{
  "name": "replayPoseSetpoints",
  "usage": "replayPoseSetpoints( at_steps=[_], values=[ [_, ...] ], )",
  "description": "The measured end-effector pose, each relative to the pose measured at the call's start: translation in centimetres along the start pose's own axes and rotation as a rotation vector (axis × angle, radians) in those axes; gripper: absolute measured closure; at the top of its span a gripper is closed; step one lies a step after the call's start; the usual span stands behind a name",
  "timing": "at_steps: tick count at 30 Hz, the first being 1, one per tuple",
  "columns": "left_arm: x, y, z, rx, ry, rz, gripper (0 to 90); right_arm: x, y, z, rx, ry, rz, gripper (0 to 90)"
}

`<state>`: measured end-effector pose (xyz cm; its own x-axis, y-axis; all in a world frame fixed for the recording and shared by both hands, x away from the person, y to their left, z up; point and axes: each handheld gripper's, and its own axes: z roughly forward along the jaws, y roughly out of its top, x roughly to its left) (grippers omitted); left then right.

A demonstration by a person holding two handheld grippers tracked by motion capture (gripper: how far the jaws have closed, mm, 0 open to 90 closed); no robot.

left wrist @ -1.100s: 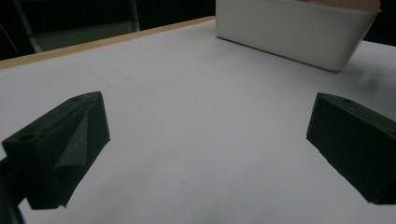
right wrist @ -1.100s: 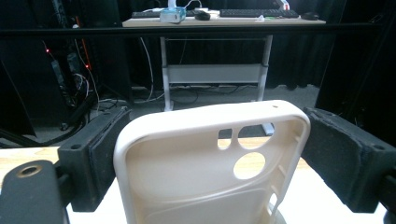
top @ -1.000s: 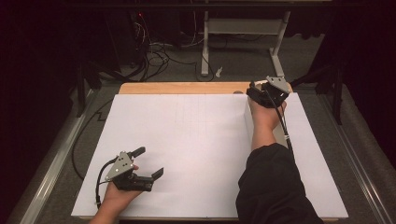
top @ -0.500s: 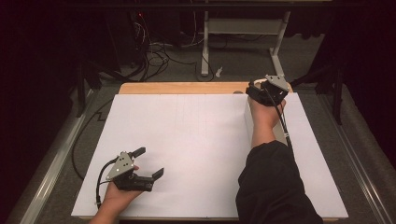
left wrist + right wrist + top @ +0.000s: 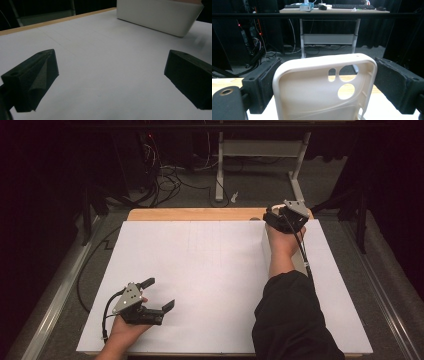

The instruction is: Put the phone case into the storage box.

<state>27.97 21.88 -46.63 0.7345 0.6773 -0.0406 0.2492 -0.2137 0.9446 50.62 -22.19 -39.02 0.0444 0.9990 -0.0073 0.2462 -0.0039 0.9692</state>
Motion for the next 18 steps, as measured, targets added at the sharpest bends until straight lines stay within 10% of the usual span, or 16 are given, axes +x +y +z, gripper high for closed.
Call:
replayPoseSetpoints(
  at_steps=[18],
  values=[
    [0.04,-0.03,0.02,0.003,-0.001,-0.002,0.5,-0.38,0.33,0.46,0.029,0.021,0.005,2.9]
  ],
)
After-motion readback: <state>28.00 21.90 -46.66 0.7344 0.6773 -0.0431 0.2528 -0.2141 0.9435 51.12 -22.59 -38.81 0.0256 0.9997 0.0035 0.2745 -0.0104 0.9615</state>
